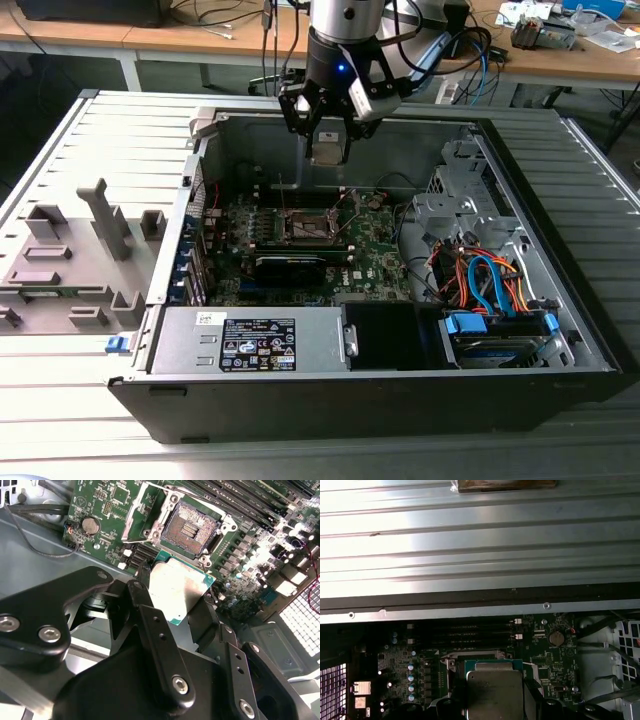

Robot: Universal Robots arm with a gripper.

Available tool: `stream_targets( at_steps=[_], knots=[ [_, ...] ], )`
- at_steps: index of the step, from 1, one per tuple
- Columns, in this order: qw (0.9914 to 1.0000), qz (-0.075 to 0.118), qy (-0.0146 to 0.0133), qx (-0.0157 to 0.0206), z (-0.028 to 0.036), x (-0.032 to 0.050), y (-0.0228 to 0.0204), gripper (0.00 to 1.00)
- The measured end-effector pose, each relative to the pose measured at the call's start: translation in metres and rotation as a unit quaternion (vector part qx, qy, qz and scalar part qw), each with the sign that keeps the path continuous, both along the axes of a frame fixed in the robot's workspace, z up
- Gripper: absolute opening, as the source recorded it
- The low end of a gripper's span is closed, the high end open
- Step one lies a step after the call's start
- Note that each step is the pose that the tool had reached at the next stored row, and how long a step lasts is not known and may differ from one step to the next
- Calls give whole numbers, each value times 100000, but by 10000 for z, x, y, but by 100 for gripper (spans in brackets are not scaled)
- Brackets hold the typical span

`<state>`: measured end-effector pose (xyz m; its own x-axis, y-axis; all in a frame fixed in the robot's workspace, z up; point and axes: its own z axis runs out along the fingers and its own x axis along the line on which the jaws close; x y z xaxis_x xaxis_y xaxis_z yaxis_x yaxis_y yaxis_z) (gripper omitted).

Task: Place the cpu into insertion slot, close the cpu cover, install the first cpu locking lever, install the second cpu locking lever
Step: 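Place the cpu into insertion slot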

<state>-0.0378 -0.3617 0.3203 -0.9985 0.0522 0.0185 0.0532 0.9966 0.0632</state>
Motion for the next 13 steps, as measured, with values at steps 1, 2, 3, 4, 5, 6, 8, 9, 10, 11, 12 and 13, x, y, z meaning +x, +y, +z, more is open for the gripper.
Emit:
stream_targets(
  at_steps=[1, 2, 3, 4, 5, 6, 8, 9, 10, 11, 12, 13],
  knots=[
    [100000, -113, -3, -81, -1, 0, 0, 55],
    [100000, -241, -2, -194, -1, 0, 0, 55],
    [99999, -385, -1, -253, -1, 0, 0, 55],
    [99998, -534, 1, -253, -2, 0, 0, 55],
    [99998, -641, 1, -259, -2, 0, 0, 55],
    [99997, -750, 2, -259, -2, 0, 0, 55],
    [99994, -1049, 3, -255, -3, 0, 0, 55],
    [99993, -1162, 3, -254, -4, 0, 0, 55],
    [99990, -1386, 2, -255, -4, 0, 0, 55],
    [99988, -1528, 1, -254, -5, 0, 0, 55],
    [99986, -1663, 1, -253, -5, 0, 0, 55],
    [99983, -1807, 4, -255, -5, 0, 0, 55]
  ],
)
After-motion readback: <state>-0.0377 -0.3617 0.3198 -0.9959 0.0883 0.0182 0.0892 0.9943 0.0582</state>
